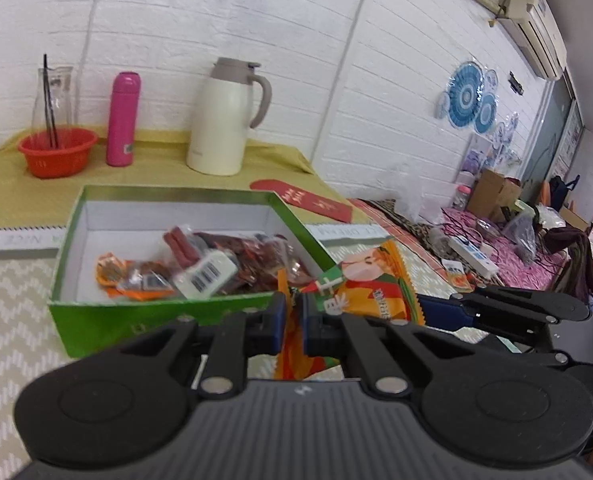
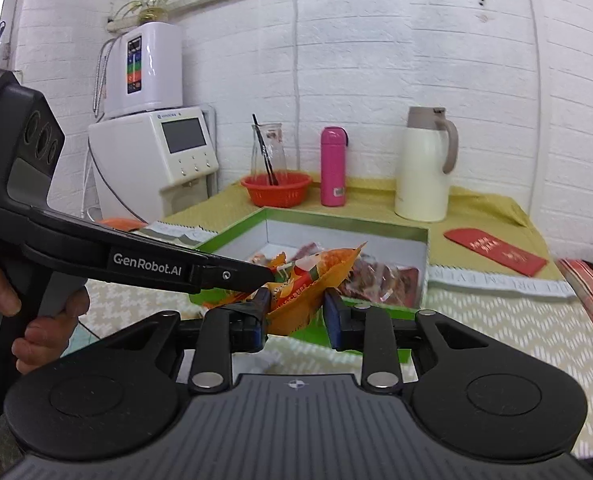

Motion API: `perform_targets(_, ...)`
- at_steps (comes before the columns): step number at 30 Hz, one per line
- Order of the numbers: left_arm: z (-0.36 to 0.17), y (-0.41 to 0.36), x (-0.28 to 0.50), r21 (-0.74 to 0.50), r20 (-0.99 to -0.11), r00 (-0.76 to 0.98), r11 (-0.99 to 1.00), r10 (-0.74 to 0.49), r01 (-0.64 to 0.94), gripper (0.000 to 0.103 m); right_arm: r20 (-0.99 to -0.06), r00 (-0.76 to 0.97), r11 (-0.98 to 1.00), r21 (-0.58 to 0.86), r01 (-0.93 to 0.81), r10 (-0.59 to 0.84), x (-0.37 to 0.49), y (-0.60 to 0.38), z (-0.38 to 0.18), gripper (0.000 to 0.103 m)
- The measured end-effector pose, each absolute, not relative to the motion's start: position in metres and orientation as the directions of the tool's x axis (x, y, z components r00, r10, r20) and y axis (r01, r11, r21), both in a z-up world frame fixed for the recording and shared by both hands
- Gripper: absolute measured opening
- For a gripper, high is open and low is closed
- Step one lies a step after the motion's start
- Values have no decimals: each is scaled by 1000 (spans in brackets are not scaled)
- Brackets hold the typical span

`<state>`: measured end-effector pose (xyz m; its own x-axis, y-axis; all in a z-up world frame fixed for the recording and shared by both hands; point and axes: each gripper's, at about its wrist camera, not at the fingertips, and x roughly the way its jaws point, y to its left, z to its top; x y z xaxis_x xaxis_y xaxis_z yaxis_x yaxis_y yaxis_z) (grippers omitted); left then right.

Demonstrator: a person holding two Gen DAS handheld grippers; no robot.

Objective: Organize snacks
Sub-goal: 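Carry the orange chip bag into the green box with both grippers, then open both grippers and withdraw them from the box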

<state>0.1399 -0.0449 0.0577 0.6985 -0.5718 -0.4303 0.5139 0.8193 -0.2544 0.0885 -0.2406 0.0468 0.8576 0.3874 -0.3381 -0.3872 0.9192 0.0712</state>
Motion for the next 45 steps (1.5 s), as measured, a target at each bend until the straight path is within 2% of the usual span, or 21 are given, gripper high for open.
perform_targets(6, 66, -11, 180, -242, -445, 742, 865, -502, 440, 0, -311, 829, 881, 72, -467, 465, 140, -211, 53, 51)
perform_targets(14, 46, 13, 231, -278, -513, 724, 887, -461, 368, 0, -323, 793, 852, 102, -513, 516, 192, -188, 40, 49)
perform_targets(20, 31, 16, 254, -287, -539, 717, 897, -442, 337, 0, -365, 775, 854, 160, -494, 516, 221, -186, 25, 46)
perform_targets(24, 28, 18, 259, -294, -540, 721, 900, -434, 322, 0, -448, 743, 860, 141, -490, 497, 236, -174, 12, 41)
perform_targets(30, 33, 26, 258, -287, -535, 746, 916, -396, 280, 0, -506, 657, 817, 202, -539, 559, 253, -149, 0, 41)
perform_targets(32, 36, 29, 253, -282, -530, 751, 917, -394, 282, 0, -499, 677, 824, 152, -546, 541, 247, -143, 3, 45)
perform_targets(34, 41, 31, 247, -271, -517, 758, 916, -397, 296, 1, -470, 701, 821, 98, -562, 536, 236, -143, 8, 56)
perform_targets(35, 43, 32, 242, -270, -504, 764, 914, -403, 304, 2, -452, 711, 817, 74, -572, 539, 230, -146, 11, 74)
perform_targets(36, 46, 33, 238, -277, -493, 769, 911, -407, 305, 17, -442, 724, 819, 46, -572, 530, 224, -148, 13, 98)
perform_targets(37, 48, 34, 233, -279, -484, 779, 914, -398, 294, 66, -429, 742, 825, 13, -565, 515, 217, -150, 16, 103)
perform_targets(38, 50, 36, 226, -291, -453, 801, 915, -390, 281, 78, -419, 756, 828, -15, -560, 503, 210, -153, 18, 103)
perform_targets(39, 52, 37, 219, -290, -423, 823, 917, -379, 273, 78, -416, 762, 829, -32, -558, 496, 205, -156, 20, 103)
perform_targets(42, 60, 33, 200, -235, -392, 863, 942, -317, 240, 99, -415, 761, 826, -39, -562, 498, 188, -166, 25, 103)
perform_targets(45, 64, 32, 182, -201, -383, 881, 956, -279, 216, 99, -426, 767, 838, -35, -544, 480, 173, -173, 28, 103)
